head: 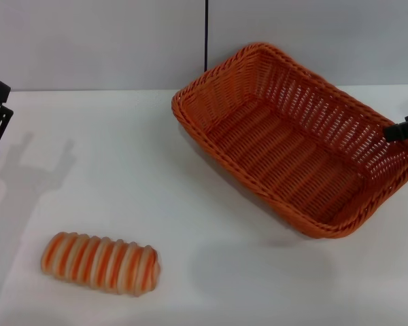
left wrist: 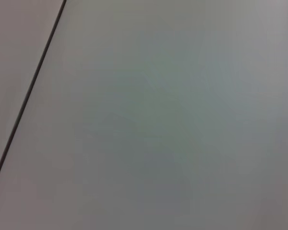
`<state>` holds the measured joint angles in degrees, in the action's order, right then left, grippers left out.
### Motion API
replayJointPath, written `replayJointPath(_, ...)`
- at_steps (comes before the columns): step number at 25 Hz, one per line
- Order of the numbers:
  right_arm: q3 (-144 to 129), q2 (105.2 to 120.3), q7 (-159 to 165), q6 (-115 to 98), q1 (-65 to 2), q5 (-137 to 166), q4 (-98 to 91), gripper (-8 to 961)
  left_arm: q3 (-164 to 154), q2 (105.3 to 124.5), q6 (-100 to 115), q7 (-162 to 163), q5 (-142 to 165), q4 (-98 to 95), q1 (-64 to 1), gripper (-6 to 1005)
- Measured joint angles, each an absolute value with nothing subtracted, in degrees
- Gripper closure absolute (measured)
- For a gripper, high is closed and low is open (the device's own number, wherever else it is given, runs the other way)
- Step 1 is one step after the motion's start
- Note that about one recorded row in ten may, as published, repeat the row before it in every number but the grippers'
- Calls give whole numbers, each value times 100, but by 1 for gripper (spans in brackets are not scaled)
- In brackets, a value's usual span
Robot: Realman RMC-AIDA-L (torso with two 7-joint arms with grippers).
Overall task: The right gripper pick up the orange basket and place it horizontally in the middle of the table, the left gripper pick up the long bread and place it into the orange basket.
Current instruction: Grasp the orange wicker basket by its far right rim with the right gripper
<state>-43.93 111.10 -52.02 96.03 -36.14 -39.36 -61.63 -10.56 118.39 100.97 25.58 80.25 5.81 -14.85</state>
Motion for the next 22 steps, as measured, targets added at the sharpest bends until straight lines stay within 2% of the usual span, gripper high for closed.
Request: replayJointPath(22, -4398, 11165, -5168, 9377, -3607, -3928, -5702, 360, -1054, 11830, 10116, 2567, 8024, 570, -1443, 155)
